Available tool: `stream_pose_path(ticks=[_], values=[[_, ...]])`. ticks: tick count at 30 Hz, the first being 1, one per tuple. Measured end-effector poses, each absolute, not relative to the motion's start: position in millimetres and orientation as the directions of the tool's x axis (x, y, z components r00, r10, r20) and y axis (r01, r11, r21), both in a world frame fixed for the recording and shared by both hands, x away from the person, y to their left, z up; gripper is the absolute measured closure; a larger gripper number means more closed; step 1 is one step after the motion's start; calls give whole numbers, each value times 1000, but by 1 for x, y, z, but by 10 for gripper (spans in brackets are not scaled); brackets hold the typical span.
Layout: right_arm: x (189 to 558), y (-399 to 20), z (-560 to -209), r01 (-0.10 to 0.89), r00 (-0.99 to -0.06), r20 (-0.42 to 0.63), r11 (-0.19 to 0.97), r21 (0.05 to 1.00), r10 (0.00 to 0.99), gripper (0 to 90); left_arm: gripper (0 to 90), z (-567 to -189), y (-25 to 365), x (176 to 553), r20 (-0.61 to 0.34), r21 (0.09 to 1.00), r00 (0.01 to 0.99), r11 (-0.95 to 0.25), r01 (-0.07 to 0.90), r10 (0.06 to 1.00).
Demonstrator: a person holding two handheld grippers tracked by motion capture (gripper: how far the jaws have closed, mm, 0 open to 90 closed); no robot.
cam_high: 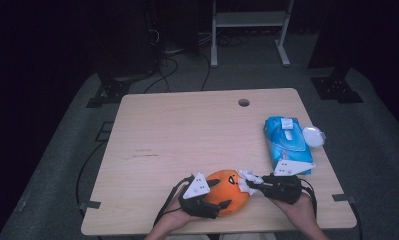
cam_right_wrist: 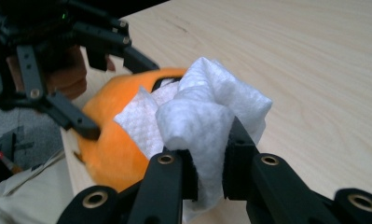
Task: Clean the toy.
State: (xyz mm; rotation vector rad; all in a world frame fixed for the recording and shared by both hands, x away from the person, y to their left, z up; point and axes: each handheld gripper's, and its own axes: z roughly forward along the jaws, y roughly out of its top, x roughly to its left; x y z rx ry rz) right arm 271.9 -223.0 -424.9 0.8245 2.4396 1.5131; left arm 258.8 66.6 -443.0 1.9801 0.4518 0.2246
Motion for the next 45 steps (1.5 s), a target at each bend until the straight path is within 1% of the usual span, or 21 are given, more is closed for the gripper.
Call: stream_pose_path(ticks=[5, 9, 12, 14, 17, 20, 22, 24, 26, 29, 30, 33, 37, 41, 45], values=[[270, -226, -427, 379, -844, 176, 330, 865, 506, 784, 188, -428, 63, 267, -46, 909, 906, -359, 212, 421], [269, -227, -427, 370, -852, 171, 337, 866, 495, 784, 145, -428, 53, 275, -33, 888, 909, -406, 217, 415], [270, -231, -429, 377, -847, 174, 337, 863, 502, 782, 147, -432, 45, 278, -17, 872, 913, -441, 213, 408], [271, -236, -431, 387, -840, 177, 338, 858, 512, 780, 189, -436, 41, 278, -5, 856, 914, -471, 214, 405], [273, -246, -433, 390, -826, 151, 357, 849, 543, 777, 303, -437, 40, 278, 2, 841, 911, -493, 221, 411], [274, -255, -435, 401, -811, 149, 351, 846, 565, 775, 428, -435, 40, 275, 27, 843, 904, -495, 210, 428], [274, -261, -436, 402, -804, 144, 351, 846, 577, 769, 486, -433, 41, 273, 36, 847, 896, -489, 208, 442], [274, -266, -436, 404, -797, 141, 345, 847, 587, 753, 516, -429, 43, 273, 28, 859, 891, -467, 211, 454], [275, -270, -438, 401, -794, 125, 358, 843, 595, 704, 533, -426, 45, 274, 9, 871, 886, -438, 221, 463], [277, -275, -441, 414, -789, 137, 353, 839, 600, 671, 538, -423, 47, 275, 22, 873, 877, -436, 217, 481], [277, -276, -442, 417, -787, 139, 352, 838, 601, 647, 538, -422, 48, 276, 20, 876, 875, -431, 218, 484], [279, -279, -445, 428, -785, 152, 348, 834, 601, 541, 539, -418, 54, 281, 10, 886, 863, -405, 226, 505], [281, -280, -447, 434, -786, 158, 351, 830, 597, 524, 538, -411, 62, 288, 14, 893, 846, -387, 229, 533], [278, -279, -442, 396, -790, 116, 357, 846, 603, 507, 537, -407, 69, 295, 20, 897, 829, -376, 232, 559], [277, -282, -435, 372, -790, 122, 312, 874, 600, 495, 535, -405, 73, 303, 21, 898, 814, -368, 240, 580]])
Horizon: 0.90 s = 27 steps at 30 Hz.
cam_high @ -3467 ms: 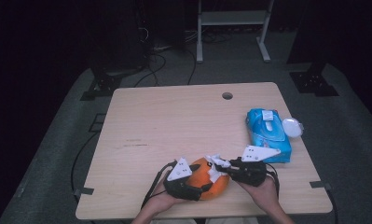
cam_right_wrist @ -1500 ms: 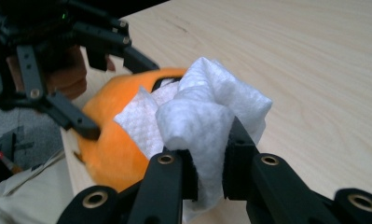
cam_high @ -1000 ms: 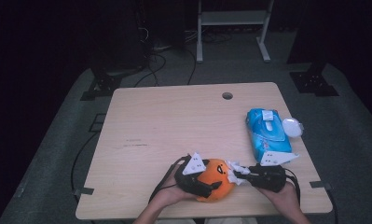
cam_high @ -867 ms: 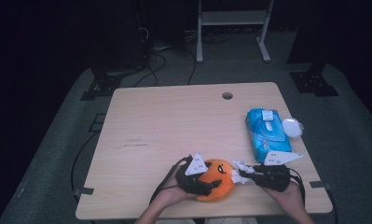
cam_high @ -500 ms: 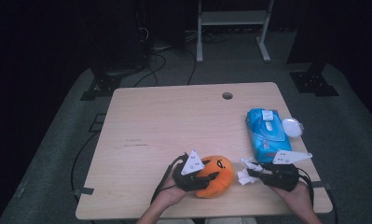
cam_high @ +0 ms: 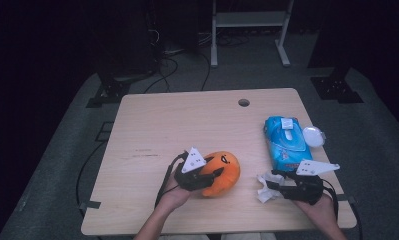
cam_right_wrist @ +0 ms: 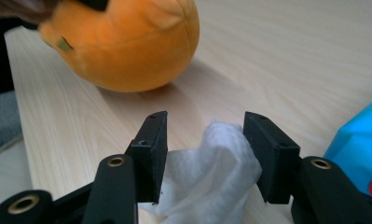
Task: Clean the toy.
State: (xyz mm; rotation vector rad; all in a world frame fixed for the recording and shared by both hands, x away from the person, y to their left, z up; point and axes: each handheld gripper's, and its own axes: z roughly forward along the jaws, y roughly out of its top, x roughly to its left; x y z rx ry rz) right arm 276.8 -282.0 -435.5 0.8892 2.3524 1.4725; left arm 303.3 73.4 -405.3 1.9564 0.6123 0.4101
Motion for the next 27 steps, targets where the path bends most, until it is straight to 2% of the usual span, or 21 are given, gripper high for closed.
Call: stream_pose_path(ticks=[7, 18, 21, 25, 27], values=[[277, -297, -419, 333, -779, 139, 216, 918, 611, 479, 532, -399, 77, 320, 34, 899, 793, -365, 241, 608], [279, -296, -425, 362, -776, 161, 222, 905, 610, 477, 518, -396, 79, 351, 55, 889, 752, -375, 263, 657], [281, -294, -429, 371, -779, 164, 234, 899, 605, 473, 493, -401, 76, 359, 44, 879, 746, -380, 287, 665], [282, -292, -432, 379, -781, 167, 243, 893, 602, 465, 398, -411, 73, 363, 34, 851, 760, -417, 318, 649], [282, -291, -432, 380, -782, 167, 246, 892, 600, 458, 355, -409, 76, 361, 10, 864, 759, -388, 321, 651]])
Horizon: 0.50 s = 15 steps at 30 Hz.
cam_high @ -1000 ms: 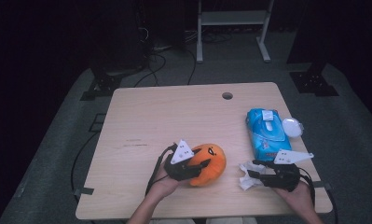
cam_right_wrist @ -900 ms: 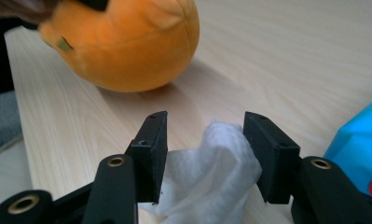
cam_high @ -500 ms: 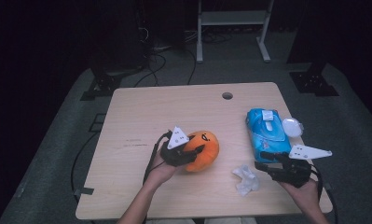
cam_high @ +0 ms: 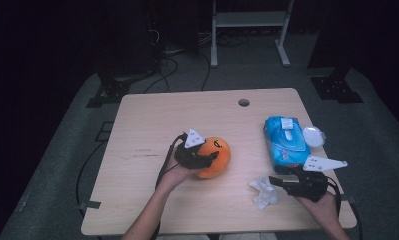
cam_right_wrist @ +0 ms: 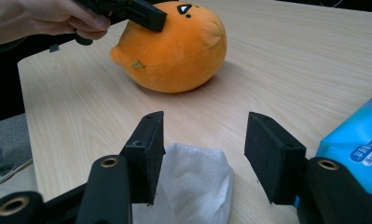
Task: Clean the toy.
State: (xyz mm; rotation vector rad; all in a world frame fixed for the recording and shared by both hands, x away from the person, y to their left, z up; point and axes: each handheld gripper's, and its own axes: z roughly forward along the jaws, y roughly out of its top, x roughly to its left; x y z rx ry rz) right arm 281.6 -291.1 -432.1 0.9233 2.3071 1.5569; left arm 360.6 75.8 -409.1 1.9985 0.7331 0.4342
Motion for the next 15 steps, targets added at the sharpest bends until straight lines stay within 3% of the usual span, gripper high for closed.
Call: stream_pose_path(ticks=[7, 15], values=[[280, -292, -431, 379, -777, 170, 236, 895, 606, 438, 239, -387, 83, 348, 12, 891, 757, -351, 290, 654], [281, -289, -433, 391, -774, 182, 231, 891, 607, 423, 205, -383, 104, 335, -8, 892, 739, -330, 310, 674]])
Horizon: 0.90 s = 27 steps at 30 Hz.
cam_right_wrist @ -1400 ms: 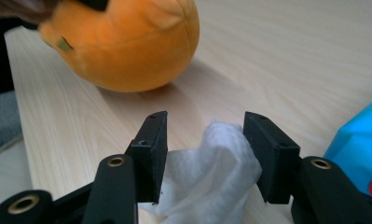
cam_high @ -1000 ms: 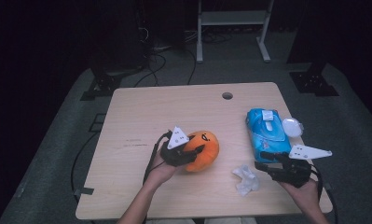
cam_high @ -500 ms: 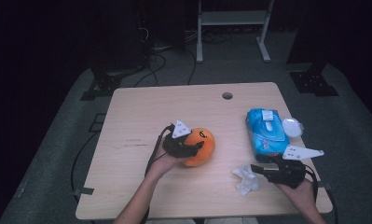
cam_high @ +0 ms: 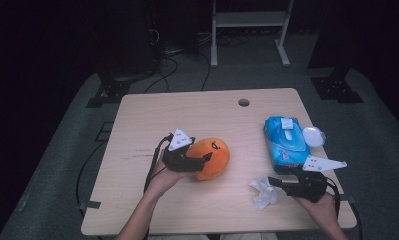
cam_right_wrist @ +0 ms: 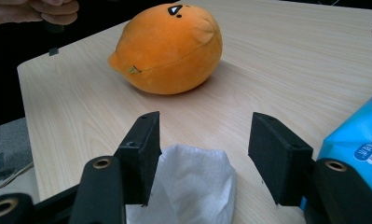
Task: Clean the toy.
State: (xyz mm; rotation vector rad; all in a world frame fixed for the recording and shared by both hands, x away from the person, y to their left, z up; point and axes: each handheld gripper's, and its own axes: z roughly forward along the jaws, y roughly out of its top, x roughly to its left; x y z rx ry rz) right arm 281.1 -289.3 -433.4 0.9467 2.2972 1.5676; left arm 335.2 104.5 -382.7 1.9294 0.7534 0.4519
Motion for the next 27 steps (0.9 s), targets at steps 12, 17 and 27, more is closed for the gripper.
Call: stream_pose_path(ticks=[12, 17, 27], values=[[283, -283, -436, 399, -777, 188, 239, 885, 601, 416, 200, -388, 130, 321, -20, 881, 720, -329, 341, 694], [283, -283, -437, 404, -775, 192, 238, 883, 602, 415, 198, -387, 136, 318, -16, 881, 715, -328, 340, 699], [284, -284, -438, 408, -775, 197, 238, 882, 600, 414, 193, -394, 149, 311, -29, 876, 699, -319, 363, 715]])
